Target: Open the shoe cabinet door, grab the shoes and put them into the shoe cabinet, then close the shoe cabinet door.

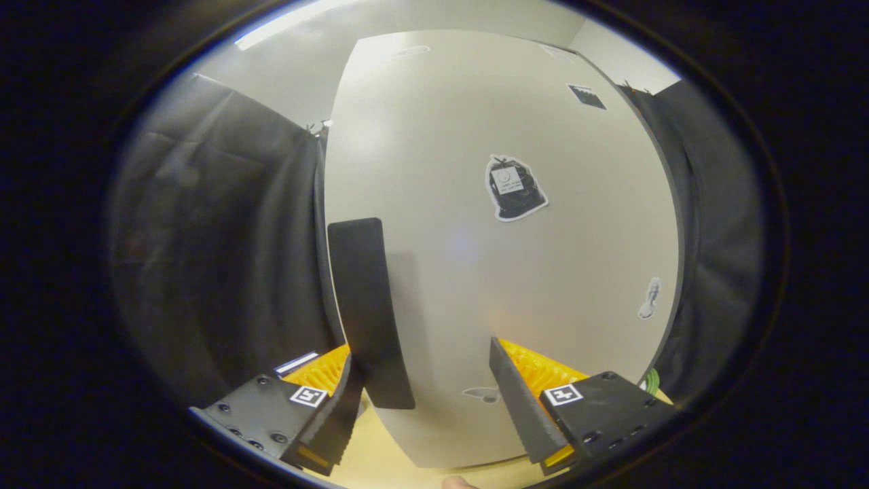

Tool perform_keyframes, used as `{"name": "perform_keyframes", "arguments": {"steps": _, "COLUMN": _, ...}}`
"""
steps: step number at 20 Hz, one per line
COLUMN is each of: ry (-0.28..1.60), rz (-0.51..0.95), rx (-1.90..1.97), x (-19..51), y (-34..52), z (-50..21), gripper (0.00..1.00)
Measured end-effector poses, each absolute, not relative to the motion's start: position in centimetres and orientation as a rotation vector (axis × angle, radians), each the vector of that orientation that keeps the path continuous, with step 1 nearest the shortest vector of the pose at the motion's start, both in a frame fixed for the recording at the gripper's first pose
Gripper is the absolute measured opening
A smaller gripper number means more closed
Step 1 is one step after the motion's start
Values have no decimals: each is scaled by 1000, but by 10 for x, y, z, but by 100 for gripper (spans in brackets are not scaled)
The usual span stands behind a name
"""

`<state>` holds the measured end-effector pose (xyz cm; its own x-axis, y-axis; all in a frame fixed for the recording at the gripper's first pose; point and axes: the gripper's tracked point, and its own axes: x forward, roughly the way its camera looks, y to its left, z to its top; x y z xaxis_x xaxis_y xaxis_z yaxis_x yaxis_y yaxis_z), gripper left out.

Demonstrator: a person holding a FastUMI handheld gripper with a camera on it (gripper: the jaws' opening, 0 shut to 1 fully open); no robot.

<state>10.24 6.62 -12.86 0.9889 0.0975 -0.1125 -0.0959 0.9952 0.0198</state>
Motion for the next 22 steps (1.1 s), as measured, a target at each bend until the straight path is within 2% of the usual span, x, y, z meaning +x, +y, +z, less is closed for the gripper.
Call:
{"name": "perform_keyframes", "arguments": {"steps": 13, "ry": 112, "rz": 27, "rx": 3, "x": 111, "y": 72, "z": -132, "gripper": 100}}
{"name": "perform_keyframes", "arguments": {"steps": 22, "ry": 123, "rz": 79, "rx": 5, "x": 83, "y": 80, "z": -128, "gripper": 100}}
